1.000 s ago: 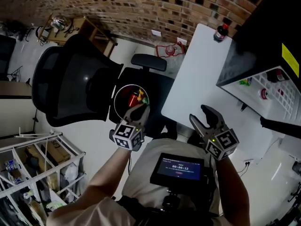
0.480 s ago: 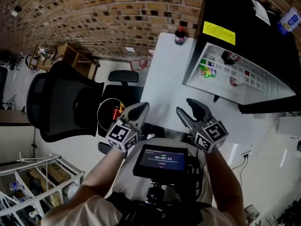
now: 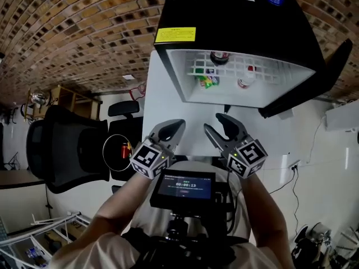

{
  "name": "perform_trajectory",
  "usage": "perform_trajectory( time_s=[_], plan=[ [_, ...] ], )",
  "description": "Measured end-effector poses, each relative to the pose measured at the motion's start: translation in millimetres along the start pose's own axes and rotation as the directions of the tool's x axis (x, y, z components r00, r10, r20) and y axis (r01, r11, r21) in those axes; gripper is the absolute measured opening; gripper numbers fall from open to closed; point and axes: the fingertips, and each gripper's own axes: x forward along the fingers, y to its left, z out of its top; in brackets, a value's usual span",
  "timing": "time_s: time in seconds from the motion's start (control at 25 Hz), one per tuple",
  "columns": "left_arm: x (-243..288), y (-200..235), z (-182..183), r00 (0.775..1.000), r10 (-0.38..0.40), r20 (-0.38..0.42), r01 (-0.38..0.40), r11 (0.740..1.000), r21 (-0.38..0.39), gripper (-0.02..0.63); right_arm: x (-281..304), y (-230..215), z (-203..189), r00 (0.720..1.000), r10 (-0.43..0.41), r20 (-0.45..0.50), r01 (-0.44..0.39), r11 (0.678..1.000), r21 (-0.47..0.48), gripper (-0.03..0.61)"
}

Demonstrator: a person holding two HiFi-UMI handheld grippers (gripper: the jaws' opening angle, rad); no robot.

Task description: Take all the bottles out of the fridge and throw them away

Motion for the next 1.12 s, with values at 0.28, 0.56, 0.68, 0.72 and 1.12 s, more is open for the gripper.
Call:
perform_trajectory(
  time_s=[0.28,0.56,0.68,0.72,1.12],
  plan=[
    [51,-55,11,0.992,-0.126,-0.003,0.126,0.992,0.031,0.003,-44,-32,7,0.997,-0.072,0.042,0.072,0.997,0.002,0.198],
    [84,-79,25,0.987,-0.161,0.0,0.161,0.984,0.082,0.005,-80,-63,16,0.988,-0.131,0.082,0.13,0.991,0.012,0.198],
    [94,-87,29,0.987,-0.158,0.005,0.157,0.983,0.095,0.005,-88,-72,17,0.987,-0.138,0.085,0.137,0.99,0.017,0.198],
    [96,-89,31,0.988,-0.157,0.012,0.155,0.985,0.078,0.005,-89,-74,17,0.987,-0.137,0.085,0.136,0.991,0.016,0.198],
    [106,-85,21,0.995,-0.104,-0.006,0.104,0.994,0.03,0.003,-92,-82,18,0.991,-0.107,0.082,0.105,0.994,0.024,0.198]
  ],
)
